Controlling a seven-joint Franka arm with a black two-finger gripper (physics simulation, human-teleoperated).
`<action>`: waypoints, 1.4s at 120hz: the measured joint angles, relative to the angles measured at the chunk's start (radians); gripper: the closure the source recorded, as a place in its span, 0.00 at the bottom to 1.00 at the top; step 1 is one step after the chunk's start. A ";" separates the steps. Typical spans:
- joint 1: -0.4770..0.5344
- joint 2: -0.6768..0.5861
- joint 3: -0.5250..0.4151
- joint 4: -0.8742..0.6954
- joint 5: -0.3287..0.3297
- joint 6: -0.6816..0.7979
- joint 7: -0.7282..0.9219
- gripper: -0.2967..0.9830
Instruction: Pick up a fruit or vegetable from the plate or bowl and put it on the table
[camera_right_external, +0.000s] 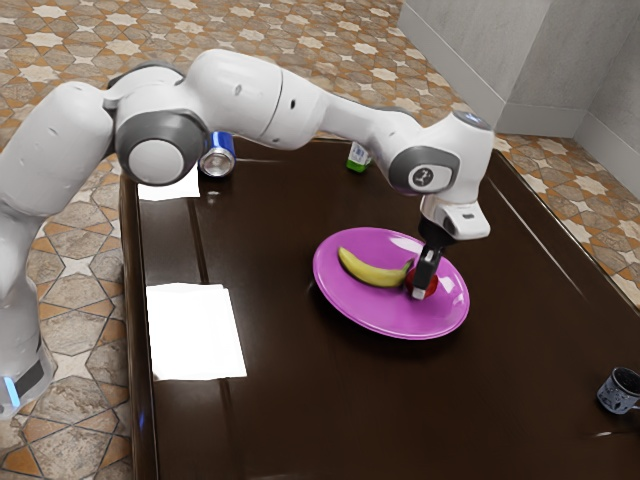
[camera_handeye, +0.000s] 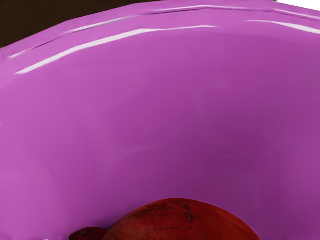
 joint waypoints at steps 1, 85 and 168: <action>0.000 0.000 0.000 0.000 0.000 0.000 0.000 0.47; -0.003 -0.147 0.328 0.053 0.012 -0.132 -0.069 0.60; 0.021 -0.055 0.416 0.086 -0.036 -0.100 -0.260 0.28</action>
